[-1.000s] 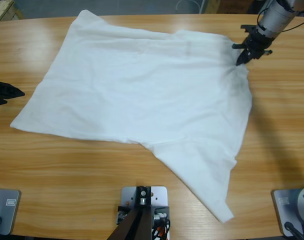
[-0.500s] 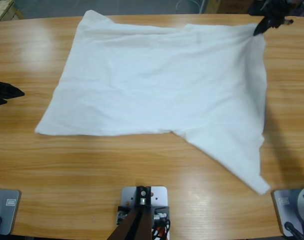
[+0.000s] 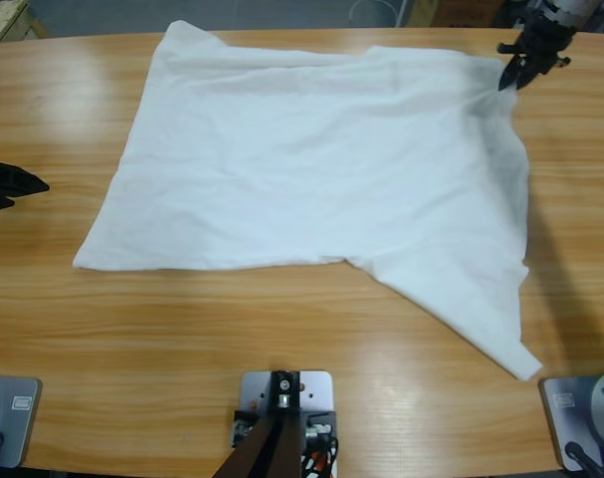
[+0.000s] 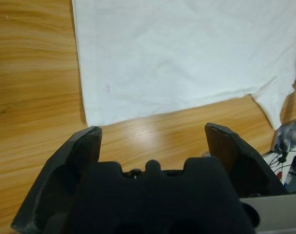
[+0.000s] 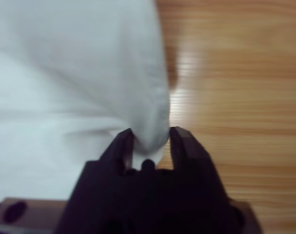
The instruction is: Fold clothes
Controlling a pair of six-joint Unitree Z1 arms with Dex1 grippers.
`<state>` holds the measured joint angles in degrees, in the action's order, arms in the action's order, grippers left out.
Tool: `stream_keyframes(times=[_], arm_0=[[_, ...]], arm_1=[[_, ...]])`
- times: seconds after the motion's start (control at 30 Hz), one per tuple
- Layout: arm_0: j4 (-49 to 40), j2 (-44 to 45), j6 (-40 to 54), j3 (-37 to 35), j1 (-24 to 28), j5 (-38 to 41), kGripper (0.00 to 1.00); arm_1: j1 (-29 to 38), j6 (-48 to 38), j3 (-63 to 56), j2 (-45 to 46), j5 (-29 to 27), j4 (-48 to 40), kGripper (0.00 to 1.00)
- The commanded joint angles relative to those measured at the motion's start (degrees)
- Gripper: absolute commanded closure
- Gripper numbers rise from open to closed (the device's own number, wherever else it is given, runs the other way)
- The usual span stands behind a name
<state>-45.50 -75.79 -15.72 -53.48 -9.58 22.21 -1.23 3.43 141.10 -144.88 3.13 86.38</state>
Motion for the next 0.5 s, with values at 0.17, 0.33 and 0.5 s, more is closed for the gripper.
stream_keyframes(times=[0.17, 0.33, 0.5], arm_0=[[0.5, -0.5, -0.6, 1.2, 0.4, -0.8, 0.170], [0.5, 0.3, -2.7, 2.1, 2.5, 0.3, 0.170], [3.9, -2.4, -5.0, 5.9, 10.1, 12.5, 0.174]], arm_1=[[-4.1, -2.1, -7.1, 11.2, -4.2, 0.5, 0.000], [-4.1, -2.1, -31.1, 24.7, -1.1, -9.9, 0.000], [-1.5, -2.7, -52.2, 37.3, 3.6, -19.3, 0.000]])
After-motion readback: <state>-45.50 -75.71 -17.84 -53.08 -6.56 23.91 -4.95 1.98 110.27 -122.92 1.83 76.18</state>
